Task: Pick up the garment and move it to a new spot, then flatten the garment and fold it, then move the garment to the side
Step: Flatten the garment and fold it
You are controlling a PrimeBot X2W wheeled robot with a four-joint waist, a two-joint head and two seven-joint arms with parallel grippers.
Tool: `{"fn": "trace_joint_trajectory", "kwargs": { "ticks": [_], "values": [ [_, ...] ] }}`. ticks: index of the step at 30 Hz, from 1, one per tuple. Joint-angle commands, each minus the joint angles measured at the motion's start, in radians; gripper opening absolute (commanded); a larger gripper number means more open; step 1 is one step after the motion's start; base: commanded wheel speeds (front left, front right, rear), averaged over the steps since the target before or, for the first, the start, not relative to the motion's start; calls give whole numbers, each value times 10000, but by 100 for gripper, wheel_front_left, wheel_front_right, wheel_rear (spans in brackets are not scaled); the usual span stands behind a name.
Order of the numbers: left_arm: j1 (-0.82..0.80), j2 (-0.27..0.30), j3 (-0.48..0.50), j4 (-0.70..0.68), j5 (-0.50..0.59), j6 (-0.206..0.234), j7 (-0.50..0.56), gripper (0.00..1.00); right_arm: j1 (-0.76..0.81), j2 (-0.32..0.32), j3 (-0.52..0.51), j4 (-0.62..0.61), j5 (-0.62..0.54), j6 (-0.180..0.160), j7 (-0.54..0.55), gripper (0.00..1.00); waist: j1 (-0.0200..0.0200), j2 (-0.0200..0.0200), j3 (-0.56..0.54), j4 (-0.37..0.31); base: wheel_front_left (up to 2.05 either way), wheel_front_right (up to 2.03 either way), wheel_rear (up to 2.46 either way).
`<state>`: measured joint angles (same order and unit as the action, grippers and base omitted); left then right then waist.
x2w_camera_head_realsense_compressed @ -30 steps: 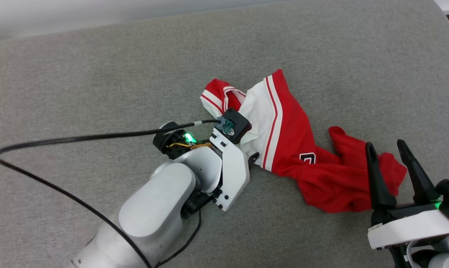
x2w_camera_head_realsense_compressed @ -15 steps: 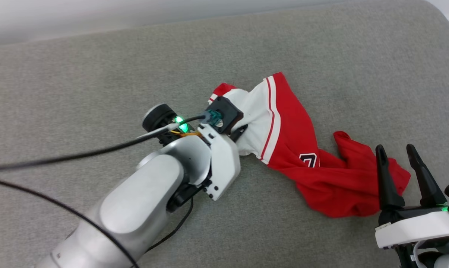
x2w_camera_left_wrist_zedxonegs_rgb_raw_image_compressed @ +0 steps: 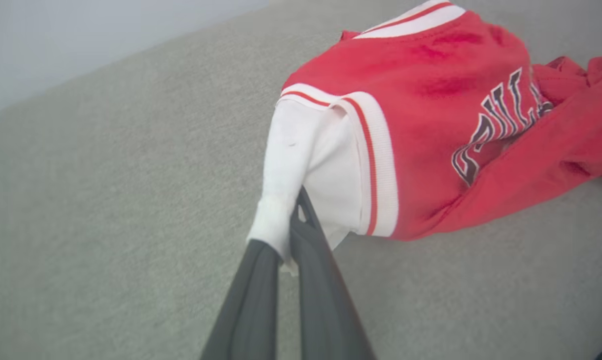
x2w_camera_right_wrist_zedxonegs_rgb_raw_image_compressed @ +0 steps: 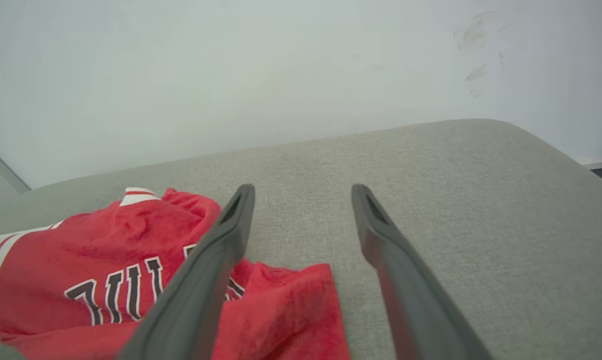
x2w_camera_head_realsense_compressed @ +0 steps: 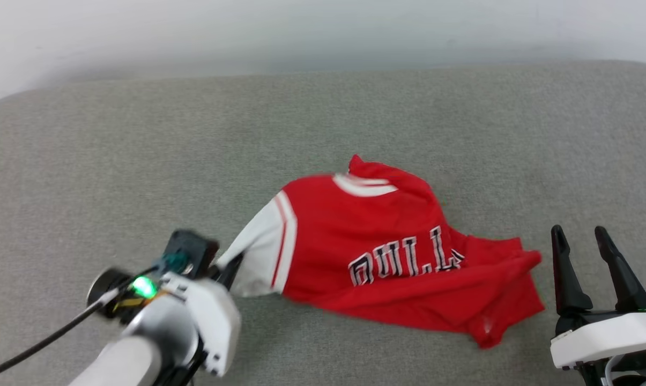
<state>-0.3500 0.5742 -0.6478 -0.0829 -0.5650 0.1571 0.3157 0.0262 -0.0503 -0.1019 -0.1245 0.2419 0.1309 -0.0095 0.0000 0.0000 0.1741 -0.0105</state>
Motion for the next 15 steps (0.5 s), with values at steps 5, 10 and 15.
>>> {"fn": "trace_joint_trajectory", "kwargs": {
  "ticks": [5, 10, 15],
  "values": [
    [2036, 698, 644, -212, -864, 947, 83, 0, 179, 3, -94, -176, -78, -1, 177, 100, 0, 0, -243, 337, 0, 0, 0],
    [3416, 695, 1053, 199, -1744, 1366, -70, 0, 234, 3, -70, -334, -159, -3, 282, 100, 0, 0, -356, 388, 0, 0, 0],
    [4077, 417, 1144, 652, -2322, 1337, -245, 0, 355, 3, -8, -417, -149, -1, 383, 100, 0, 0, -593, 322, 0, 0, 0]
  ]
}}
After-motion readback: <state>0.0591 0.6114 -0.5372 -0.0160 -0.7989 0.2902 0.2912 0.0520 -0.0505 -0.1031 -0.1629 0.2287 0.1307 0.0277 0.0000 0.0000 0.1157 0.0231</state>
